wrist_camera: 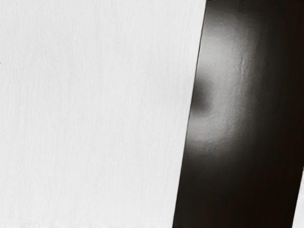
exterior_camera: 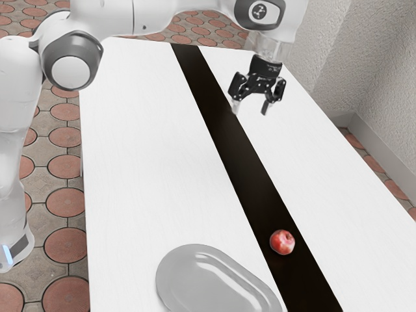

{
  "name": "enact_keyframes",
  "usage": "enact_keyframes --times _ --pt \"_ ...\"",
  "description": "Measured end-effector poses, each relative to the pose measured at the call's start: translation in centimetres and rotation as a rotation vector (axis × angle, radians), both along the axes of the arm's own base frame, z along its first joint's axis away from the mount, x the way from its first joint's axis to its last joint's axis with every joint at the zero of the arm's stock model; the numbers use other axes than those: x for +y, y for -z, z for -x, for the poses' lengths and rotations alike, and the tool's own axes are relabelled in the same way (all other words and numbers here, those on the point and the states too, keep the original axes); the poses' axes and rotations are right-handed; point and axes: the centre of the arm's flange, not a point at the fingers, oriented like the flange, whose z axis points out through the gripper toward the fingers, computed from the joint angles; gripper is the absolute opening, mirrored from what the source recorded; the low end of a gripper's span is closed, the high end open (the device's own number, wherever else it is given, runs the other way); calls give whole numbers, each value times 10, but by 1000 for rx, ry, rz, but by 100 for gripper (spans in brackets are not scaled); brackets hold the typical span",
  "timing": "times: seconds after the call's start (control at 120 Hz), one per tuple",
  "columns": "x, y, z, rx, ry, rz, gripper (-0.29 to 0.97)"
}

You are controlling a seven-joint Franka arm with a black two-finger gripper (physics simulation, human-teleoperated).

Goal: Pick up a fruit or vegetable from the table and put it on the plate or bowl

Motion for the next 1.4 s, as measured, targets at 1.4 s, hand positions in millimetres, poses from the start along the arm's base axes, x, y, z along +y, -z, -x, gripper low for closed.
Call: enact_keyframes --times 1.4 --pt "-192 150 -40 -208 1136 190 68"
